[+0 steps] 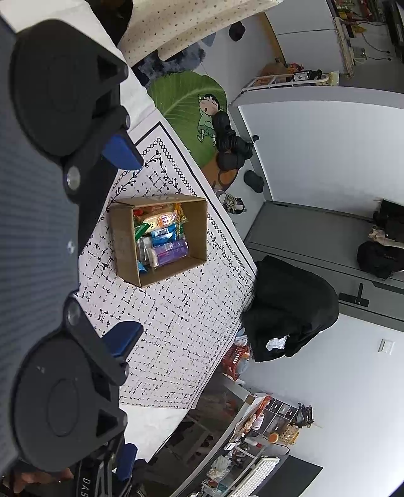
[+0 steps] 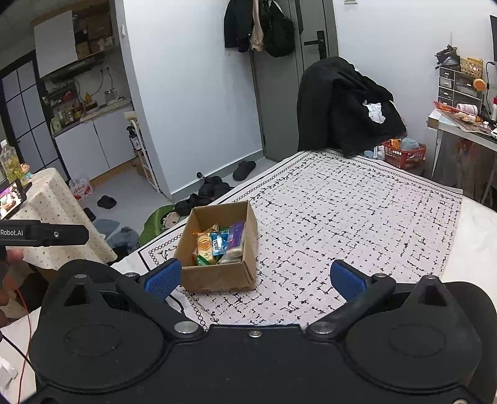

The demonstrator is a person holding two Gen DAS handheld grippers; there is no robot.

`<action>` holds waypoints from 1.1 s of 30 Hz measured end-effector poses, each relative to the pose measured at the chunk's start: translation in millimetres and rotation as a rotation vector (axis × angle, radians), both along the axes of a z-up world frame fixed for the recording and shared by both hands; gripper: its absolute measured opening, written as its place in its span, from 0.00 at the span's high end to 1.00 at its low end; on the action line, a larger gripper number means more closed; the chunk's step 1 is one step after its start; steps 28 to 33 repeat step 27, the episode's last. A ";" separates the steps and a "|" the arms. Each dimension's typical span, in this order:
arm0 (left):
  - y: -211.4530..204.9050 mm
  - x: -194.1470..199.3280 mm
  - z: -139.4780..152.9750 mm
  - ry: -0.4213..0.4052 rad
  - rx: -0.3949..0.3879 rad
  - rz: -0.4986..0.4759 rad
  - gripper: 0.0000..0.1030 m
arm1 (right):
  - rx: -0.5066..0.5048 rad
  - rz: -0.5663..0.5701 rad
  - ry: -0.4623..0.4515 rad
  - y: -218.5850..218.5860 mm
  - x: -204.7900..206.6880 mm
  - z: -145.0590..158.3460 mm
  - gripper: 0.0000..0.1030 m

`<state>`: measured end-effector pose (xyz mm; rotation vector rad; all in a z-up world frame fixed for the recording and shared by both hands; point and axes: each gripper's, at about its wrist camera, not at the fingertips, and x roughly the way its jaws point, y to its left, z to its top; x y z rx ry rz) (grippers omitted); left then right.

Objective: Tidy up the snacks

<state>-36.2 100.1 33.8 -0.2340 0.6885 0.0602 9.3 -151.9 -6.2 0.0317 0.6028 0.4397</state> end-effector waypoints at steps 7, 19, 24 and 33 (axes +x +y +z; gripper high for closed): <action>-1.7 -1.7 2.7 -0.007 0.002 -0.007 0.00 | 0.005 0.008 -0.004 1.0 1.1 1.6 0.00; -5.3 -1.2 3.0 -0.002 0.017 -0.010 0.00 | 0.022 0.007 0.014 -4.6 4.8 -4.7 0.00; -6.9 -0.9 2.7 -0.006 0.030 -0.007 0.00 | 0.030 0.007 0.017 -7.5 6.4 -6.3 0.00; -10.3 -1.6 2.9 -0.010 0.053 -0.011 0.00 | 0.035 0.008 0.021 -8.6 7.6 -6.9 0.00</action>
